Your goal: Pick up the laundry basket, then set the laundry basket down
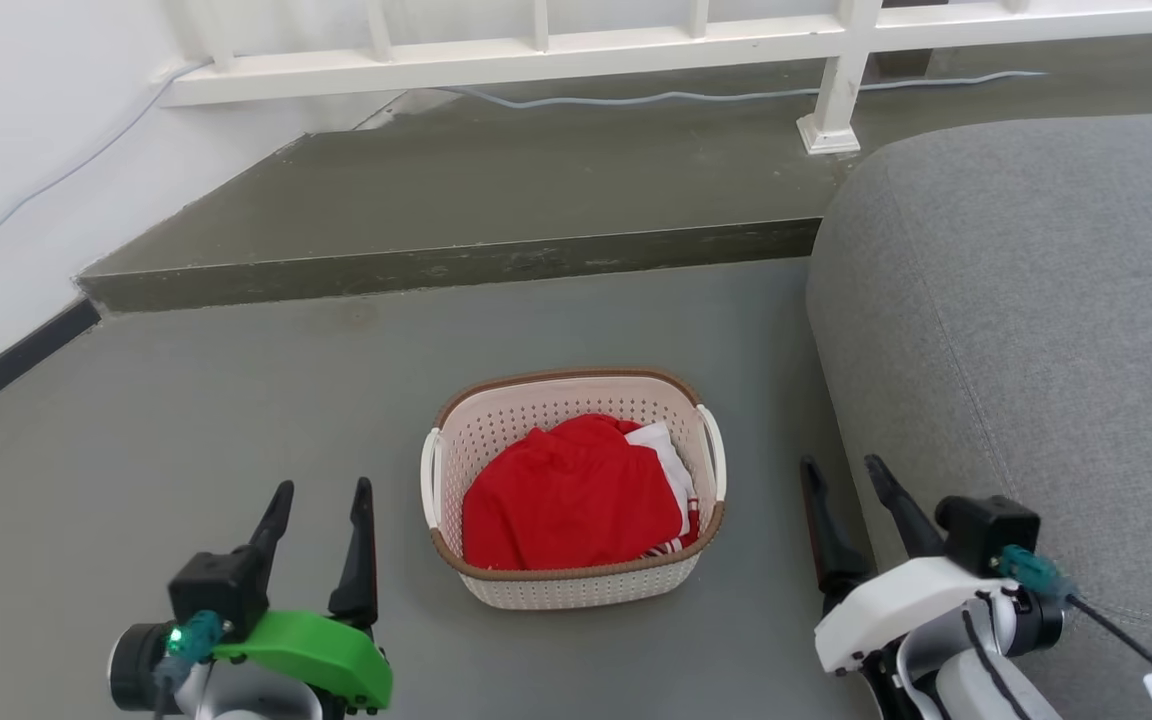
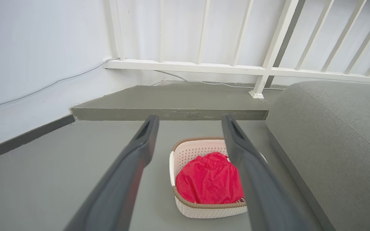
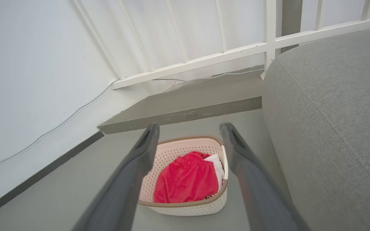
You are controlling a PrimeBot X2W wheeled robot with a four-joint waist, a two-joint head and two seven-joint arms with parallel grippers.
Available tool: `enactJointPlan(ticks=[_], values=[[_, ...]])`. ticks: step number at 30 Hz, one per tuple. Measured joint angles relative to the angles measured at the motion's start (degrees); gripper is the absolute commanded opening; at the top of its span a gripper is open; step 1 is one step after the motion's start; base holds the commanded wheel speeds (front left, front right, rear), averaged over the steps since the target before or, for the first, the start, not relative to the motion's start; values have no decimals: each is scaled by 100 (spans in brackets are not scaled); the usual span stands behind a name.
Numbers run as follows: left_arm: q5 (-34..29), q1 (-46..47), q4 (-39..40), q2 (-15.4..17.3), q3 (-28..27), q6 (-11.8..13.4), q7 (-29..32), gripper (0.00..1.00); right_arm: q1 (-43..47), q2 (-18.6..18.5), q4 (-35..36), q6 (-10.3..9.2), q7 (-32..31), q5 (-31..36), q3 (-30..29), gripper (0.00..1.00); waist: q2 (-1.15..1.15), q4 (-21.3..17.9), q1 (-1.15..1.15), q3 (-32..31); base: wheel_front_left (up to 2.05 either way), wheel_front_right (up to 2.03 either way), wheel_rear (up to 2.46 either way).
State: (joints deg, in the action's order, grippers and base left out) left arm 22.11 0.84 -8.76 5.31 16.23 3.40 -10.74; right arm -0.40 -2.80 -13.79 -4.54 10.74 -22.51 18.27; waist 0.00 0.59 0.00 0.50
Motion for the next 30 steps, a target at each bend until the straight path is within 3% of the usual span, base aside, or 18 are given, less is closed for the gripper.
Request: enactJointPlan(ticks=[20,30], values=[[-1223,-89,55,-19,205,186,-356,100,0,-1,120,-260,346,1404,396,100,0,26,0,4,0,0,0],[-970,-120,22,-98,57,185,-369,100,0,0,140,-261,360,1492,397,100,0,30,0,22,0,0,0]])
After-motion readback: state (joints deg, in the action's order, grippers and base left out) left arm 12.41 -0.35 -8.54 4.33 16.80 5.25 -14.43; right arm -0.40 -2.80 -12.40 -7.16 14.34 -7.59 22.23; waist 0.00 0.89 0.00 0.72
